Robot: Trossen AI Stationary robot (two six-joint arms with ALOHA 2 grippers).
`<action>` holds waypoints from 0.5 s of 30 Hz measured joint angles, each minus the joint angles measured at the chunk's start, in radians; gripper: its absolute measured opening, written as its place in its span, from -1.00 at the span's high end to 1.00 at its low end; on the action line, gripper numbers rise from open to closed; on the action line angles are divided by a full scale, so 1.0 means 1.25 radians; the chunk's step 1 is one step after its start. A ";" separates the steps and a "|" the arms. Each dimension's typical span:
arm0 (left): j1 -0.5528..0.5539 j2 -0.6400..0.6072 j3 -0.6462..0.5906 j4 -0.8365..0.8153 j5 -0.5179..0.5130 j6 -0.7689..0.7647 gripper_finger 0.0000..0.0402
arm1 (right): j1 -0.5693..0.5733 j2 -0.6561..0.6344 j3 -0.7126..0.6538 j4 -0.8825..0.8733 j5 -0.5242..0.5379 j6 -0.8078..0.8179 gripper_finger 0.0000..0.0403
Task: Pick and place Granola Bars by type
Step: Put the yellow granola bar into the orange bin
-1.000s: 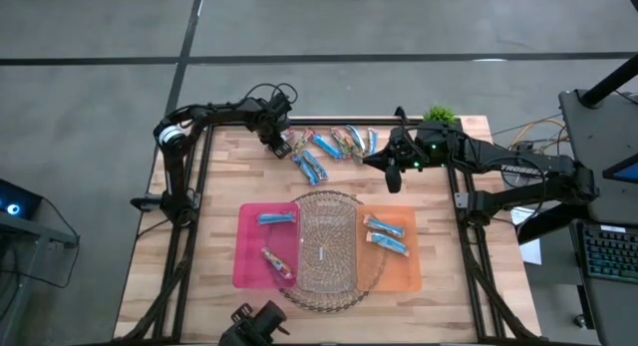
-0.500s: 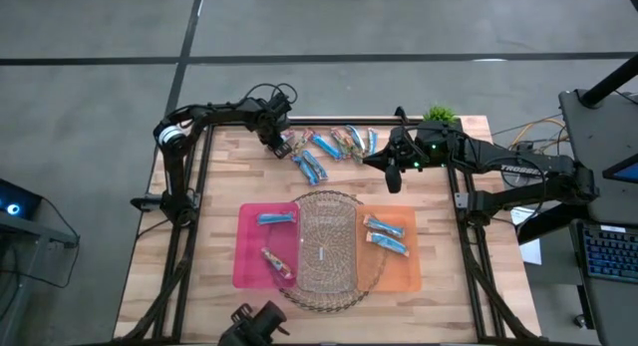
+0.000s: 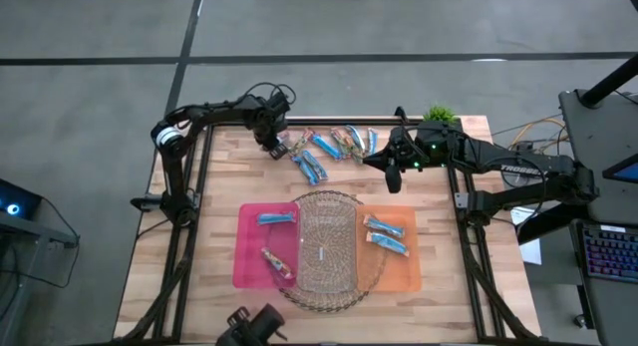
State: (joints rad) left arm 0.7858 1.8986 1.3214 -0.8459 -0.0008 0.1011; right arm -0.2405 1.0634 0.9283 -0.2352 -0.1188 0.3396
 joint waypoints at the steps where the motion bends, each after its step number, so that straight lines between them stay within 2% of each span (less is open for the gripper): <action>1: -0.002 -0.001 0.000 -0.002 0.000 0.001 0.89 | 0.000 0.000 0.000 0.000 0.000 -0.002 0.96; 15: -0.024 -0.078 0.026 -0.027 0.000 0.003 0.89 | 0.000 0.000 0.000 0.000 0.000 -0.005 0.96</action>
State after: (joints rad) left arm 0.7564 1.8014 1.3535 -0.8801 -0.0010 0.1055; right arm -0.2405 1.0634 0.9283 -0.2352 -0.1186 0.3328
